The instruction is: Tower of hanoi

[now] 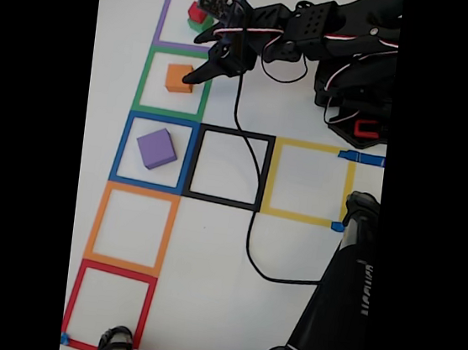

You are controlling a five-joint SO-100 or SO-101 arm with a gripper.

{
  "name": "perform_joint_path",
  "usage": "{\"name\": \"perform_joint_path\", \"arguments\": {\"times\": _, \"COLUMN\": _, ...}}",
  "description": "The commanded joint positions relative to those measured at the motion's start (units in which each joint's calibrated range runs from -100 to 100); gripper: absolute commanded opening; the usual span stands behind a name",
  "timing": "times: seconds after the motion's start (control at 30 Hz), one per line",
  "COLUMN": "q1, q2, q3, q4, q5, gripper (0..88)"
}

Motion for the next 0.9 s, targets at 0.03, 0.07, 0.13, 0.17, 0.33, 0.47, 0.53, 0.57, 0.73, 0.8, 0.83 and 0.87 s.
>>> {"name": "perform_joint_path", "arguments": {"times": 0.03, "q1": -1.0, "q2": 10.7, "q3": 1.2, "q4": -15.8, "q5": 0.4, "gripper": 29.4}}
{"name": "perform_joint_path", "arguments": {"times": 0.07, "q1": -1.0, "q2": 12.9, "q3": 1.2, "q4": -18.0, "q5": 0.4, "gripper": 29.4}}
{"name": "perform_joint_path", "arguments": {"times": 0.13, "q1": -0.8, "q2": 18.7, "q3": 0.9, "q4": -24.1, "q5": 0.4, "gripper": 29.8}}
{"name": "perform_joint_path", "arguments": {"times": 0.17, "q1": -0.7, "q2": 21.5, "q3": 0.6, "q4": -26.9, "q5": 0.4, "gripper": 30.1}}
{"name": "perform_joint_path", "arguments": {"times": 0.33, "q1": -1.0, "q2": 32.5, "q3": -1.3, "q4": -37.5, "q5": 0.4, "gripper": 33.5}}
{"name": "perform_joint_path", "arguments": {"times": 0.47, "q1": -1.3, "q2": 39.2, "q3": -2.4, "q4": -43.1, "q5": 0.4, "gripper": 35.1}}
{"name": "perform_joint_path", "arguments": {"times": 0.53, "q1": -1.8, "q2": 42.3, "q3": -3.8, "q4": -45.5, "q5": 0.4, "gripper": 35.1}}
{"name": "perform_joint_path", "arguments": {"times": 0.57, "q1": -1.9, "q2": 43.9, "q3": -4.6, "q4": -46.3, "q5": 0.4, "gripper": 35.2}}
{"name": "perform_joint_path", "arguments": {"times": 0.73, "q1": -1.1, "q2": 52.7, "q3": -10.5, "q4": -50.8, "q5": 0.4, "gripper": 36.2}}
{"name": "perform_joint_path", "arguments": {"times": 0.8, "q1": -0.6, "q2": 55.4, "q3": -12.6, "q4": -51.5, "q5": 0.4, "gripper": 36.4}}
{"name": "perform_joint_path", "arguments": {"times": 0.83, "q1": -0.4, "q2": 56.3, "q3": -13.2, "q4": -51.9, "q5": 0.4, "gripper": 36.4}}
{"name": "perform_joint_path", "arguments": {"times": 0.87, "q1": -0.1, "q2": 57.1, "q3": -13.6, "q4": -52.3, "q5": 0.4, "gripper": 36.3}}
